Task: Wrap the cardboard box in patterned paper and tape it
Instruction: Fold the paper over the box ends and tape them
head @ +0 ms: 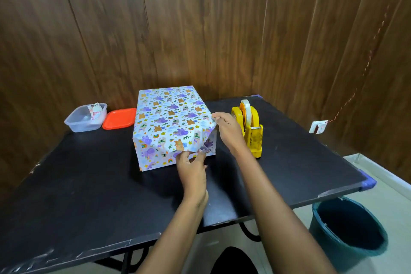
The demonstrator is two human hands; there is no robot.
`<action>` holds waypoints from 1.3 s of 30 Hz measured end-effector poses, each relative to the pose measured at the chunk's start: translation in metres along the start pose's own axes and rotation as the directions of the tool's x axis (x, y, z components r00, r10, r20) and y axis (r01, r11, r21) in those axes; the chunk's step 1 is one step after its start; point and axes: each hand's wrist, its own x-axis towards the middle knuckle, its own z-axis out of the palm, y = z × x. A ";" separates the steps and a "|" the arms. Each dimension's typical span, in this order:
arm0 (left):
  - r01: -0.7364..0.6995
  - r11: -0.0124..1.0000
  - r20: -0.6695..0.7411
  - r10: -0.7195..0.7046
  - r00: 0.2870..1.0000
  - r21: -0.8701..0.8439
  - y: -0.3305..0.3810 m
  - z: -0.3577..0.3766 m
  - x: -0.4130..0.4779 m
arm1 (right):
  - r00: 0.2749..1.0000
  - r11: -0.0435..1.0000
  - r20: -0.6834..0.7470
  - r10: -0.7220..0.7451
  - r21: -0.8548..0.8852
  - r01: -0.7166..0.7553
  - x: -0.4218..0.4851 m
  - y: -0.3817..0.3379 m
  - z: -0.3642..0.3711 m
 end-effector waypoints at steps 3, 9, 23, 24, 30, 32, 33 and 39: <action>-0.007 1.000 -0.102 0.006 0.995 -0.010 -0.001 0.009 0.011 | 0.993 0.998 0.116 0.019 -0.056 -0.013 0.019 -0.004 0.000; -0.026 1.000 -0.134 0.027 0.991 0.005 -0.015 0.017 0.022 | 0.946 0.979 0.308 0.099 -0.200 -0.038 0.039 -0.006 0.010; 0.112 0.945 -0.179 -0.173 0.969 -0.307 -0.019 0.026 0.026 | 0.940 0.994 0.326 0.105 -0.044 -0.095 0.041 0.009 0.013; 0.132 0.940 -0.196 -0.200 0.960 -0.316 -0.023 0.026 0.026 | 0.939 0.994 0.325 0.111 -0.030 -0.107 0.040 0.010 0.013; 0.232 0.851 -0.123 -0.324 0.938 -0.470 -0.028 0.024 0.018 | 0.944 0.995 0.313 0.101 -0.026 -0.098 0.040 0.012 0.017; 0.261 0.812 -0.081 -0.351 0.933 -0.521 -0.027 0.021 0.016 | 0.945 0.995 0.312 0.102 -0.028 -0.098 0.037 0.009 0.015; 0.273 0.798 -0.067 -0.363 0.929 -0.537 -0.027 0.021 0.016 | 0.946 0.994 0.308 0.105 -0.012 -0.107 0.034 0.006 0.012; 0.308 0.721 -0.003 -0.395 0.919 -0.621 -0.021 0.020 0.016 | 0.944 0.979 0.302 0.132 0.112 -0.173 0.021 -0.002 0.007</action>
